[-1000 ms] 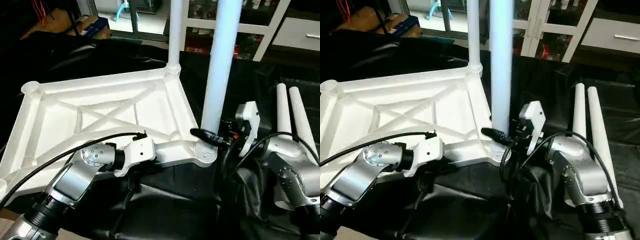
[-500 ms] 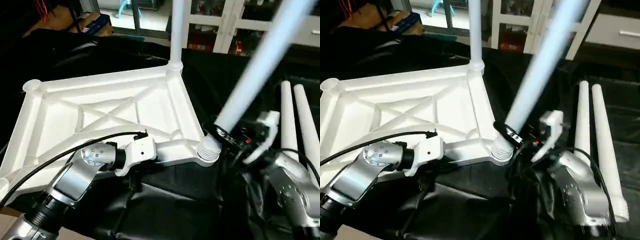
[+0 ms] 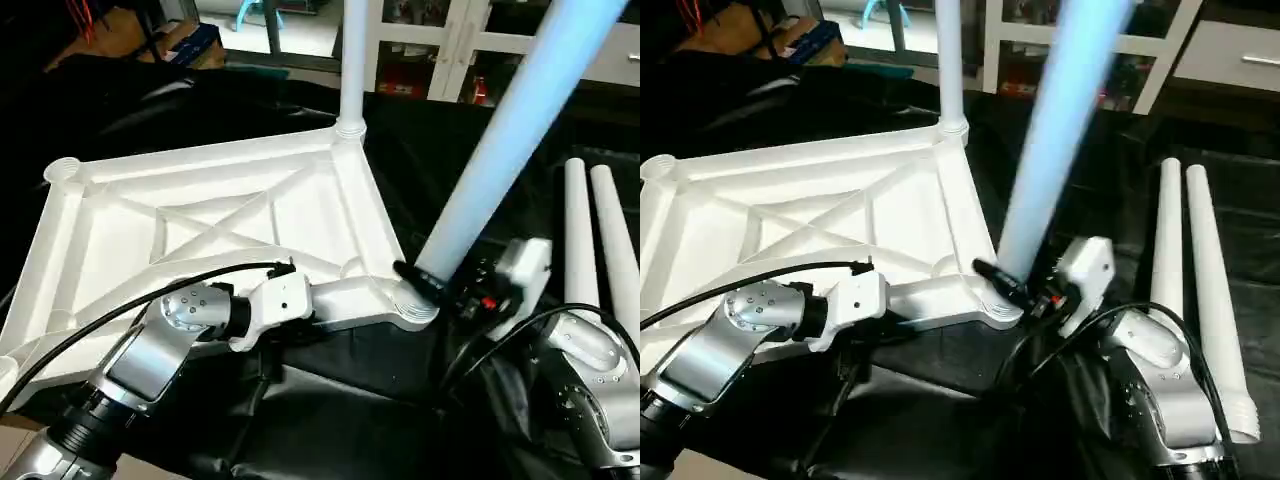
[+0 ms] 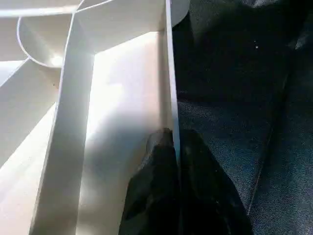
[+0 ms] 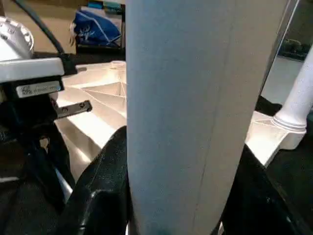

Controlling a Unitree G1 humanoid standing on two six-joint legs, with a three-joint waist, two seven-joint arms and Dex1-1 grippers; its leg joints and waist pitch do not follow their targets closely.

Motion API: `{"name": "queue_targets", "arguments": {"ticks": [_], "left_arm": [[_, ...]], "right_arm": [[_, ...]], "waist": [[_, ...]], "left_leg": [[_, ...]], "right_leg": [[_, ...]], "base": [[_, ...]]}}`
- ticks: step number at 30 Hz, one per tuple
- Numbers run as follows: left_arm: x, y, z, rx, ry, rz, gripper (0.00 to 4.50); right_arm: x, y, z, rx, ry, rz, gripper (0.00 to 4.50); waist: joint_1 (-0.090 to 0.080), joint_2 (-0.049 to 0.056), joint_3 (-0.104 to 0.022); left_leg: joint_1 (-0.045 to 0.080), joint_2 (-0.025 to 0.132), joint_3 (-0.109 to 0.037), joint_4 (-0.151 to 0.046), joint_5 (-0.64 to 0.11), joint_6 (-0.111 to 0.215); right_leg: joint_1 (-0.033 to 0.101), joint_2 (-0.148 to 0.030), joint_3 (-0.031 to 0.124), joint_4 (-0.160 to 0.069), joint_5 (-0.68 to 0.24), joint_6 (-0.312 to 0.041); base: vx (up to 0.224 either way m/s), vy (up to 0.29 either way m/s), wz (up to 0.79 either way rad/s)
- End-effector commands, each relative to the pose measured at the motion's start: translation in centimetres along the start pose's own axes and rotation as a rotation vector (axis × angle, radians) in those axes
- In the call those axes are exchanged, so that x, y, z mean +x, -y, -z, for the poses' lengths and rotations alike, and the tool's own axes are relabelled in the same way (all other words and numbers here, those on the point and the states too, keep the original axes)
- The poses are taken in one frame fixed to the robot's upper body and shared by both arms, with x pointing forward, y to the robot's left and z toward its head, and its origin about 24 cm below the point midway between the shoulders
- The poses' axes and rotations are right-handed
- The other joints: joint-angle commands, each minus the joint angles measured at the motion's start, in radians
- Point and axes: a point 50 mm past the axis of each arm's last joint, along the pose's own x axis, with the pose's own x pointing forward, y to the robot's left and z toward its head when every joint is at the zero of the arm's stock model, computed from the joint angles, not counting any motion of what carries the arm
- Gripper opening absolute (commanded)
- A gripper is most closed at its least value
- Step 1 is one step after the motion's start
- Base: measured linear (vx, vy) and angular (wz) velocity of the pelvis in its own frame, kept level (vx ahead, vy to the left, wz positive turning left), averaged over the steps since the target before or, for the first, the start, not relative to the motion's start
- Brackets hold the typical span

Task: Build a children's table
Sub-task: Insert table leg to table base

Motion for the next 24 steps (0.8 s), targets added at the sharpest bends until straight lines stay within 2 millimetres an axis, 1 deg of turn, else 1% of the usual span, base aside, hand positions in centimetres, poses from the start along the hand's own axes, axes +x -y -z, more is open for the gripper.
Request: {"name": "queue_targets", "arguments": {"ticks": [1, 2, 3, 4, 7, 11, 14, 15, 16, 18, 20, 21, 24], "left_arm": [[0.1, 0.3, 1.8, -0.068, -0.050, -0.018, 0.00], [0.1, 0.2, 1.8, -0.067, -0.050, -0.019, 0.00], [0.1, 0.2, 1.8, -0.067, -0.051, -0.019, 0.00], [0.1, 0.2, 1.8, -0.067, -0.051, -0.019, 0.00], [0.1, 0.2, 1.8, -0.067, -0.051, -0.019, 0.00], [0.1, 0.2, 1.8, -0.066, -0.052, -0.020, 0.00], [0.0, 0.2, 1.8, -0.067, -0.051, -0.022, 0.00], [0.0, 0.2, 1.8, -0.067, -0.051, -0.022, 0.00], [0.0, 0.2, 1.8, -0.067, -0.051, -0.022, 0.00], [0.0, 0.2, 1.8, -0.067, -0.050, -0.022, 0.00], [0.0, 0.2, 1.9, -0.067, -0.051, -0.022, 0.00], [0.0, 0.2, 1.9, -0.067, -0.051, -0.021, 0.00], [0.0, 0.2, 1.9, -0.066, -0.051, -0.021, 0.00]], "right_arm": [[-1.6, -1.1, 4.2, 0.075, -0.238, -0.017, 1.81], [-1.5, -1.0, 4.0, 0.053, -0.230, -0.018, 1.81], [-1.3, -0.9, 3.8, 0.030, -0.218, -0.017, 1.81], [-1.3, -0.8, 3.6, 0.021, -0.211, -0.015, 1.81], [-1.2, -0.8, 3.3, -0.005, -0.193, -0.012, 1.81], [-1.4, -0.9, 3.3, -0.030, -0.190, -0.029, 1.81], [-1.7, -1.5, 3.6, -0.048, -0.203, -0.057, 1.81], [-1.8, -1.6, 3.7, -0.044, -0.207, -0.064, 1.81], [-1.9, -2.0, 3.9, -0.037, -0.215, -0.078, 1.81], [-2.0, -2.3, 4.1, -0.034, -0.223, -0.096, 1.81], [-2.0, -2.9, 4.4, -0.009, -0.233, -0.123, 1.81], [-1.9, -3.1, 4.4, 0.007, -0.233, -0.128, 1.81], [-1.7, -3.2, 4.5, 0.019, -0.233, -0.134, 1.81]], "waist": [[-0.004, -0.013, -0.011], [-0.004, -0.015, -0.014], [-0.004, -0.014, -0.014], [-0.004, -0.015, -0.014], [-0.004, -0.015, -0.018], [-0.004, -0.015, -0.022], [-0.004, -0.015, -0.022], [-0.005, -0.018, -0.024], [-0.004, -0.016, -0.023], [-0.004, -0.017, -0.025], [-0.003, -0.013, -0.026], [-0.003, -0.015, -0.027], [-0.003, -0.015, -0.028]], "left_leg": [[0.011, 0.109, -0.060, -0.073, -0.294, 0.050], [0.013, 0.109, -0.059, -0.071, -0.283, 0.053], [0.012, 0.109, -0.058, -0.069, -0.271, 0.058], [0.011, 0.109, -0.057, -0.068, -0.267, 0.060], [0.009, 0.107, -0.056, -0.064, -0.235, 0.081], [0.008, 0.108, -0.055, -0.059, -0.194, 0.106], [0.007, 0.108, -0.054, -0.056, -0.188, 0.114], [0.007, 0.107, -0.054, -0.055, -0.187, 0.117], [0.006, 0.108, -0.055, -0.055, -0.186, 0.122], [0.007, 0.107, -0.055, -0.055, -0.186, 0.124], [0.008, 0.108, -0.055, -0.053, -0.177, 0.128], [0.008, 0.107, -0.054, -0.051, -0.171, 0.132], [0.006, 0.106, -0.054, -0.048, -0.151, 0.144]], "right_leg": [[-0.001, -0.085, 0.052, -0.079, -0.305, -0.187], [0.000, -0.084, 0.051, -0.077, -0.281, -0.190], [0.000, -0.083, 0.051, -0.074, -0.254, -0.197], [0.000, -0.083, 0.051, -0.074, -0.244, -0.200], [0.006, -0.083, 0.049, -0.068, -0.190, -0.217], [0.009, -0.082, 0.046, -0.061, -0.137, -0.232], [0.009, -0.082, 0.045, -0.060, -0.124, -0.236], [0.011, -0.082, 0.045, -0.059, -0.123, -0.238], [0.011, -0.083, 0.045, -0.060, -0.128, -0.238], [0.012, -0.083, 0.044, -0.059, -0.131, -0.240], [0.012, -0.082, 0.044, -0.057, -0.115, -0.244], [0.013, -0.081, 0.044, -0.056, -0.099, -0.246], [0.015, -0.082, 0.043, -0.052, -0.064, -0.252]], "base": [[0.000, 0.000, 0.00], [0.000, 0.000, 0.00], [0.000, 0.000, 0.00], [0.000, 0.000, 0.00], [0.000, 0.000, 0.00], [0.000, 0.000, 0.00], [0.000, 0.000, 0.00], [0.000, 0.000, 0.00], [0.000, 0.000, 0.00], [0.000, 0.000, 0.00], [0.000, 0.000, 0.00], [0.000, 0.000, 0.00], [0.000, 0.000, 0.00]]}}
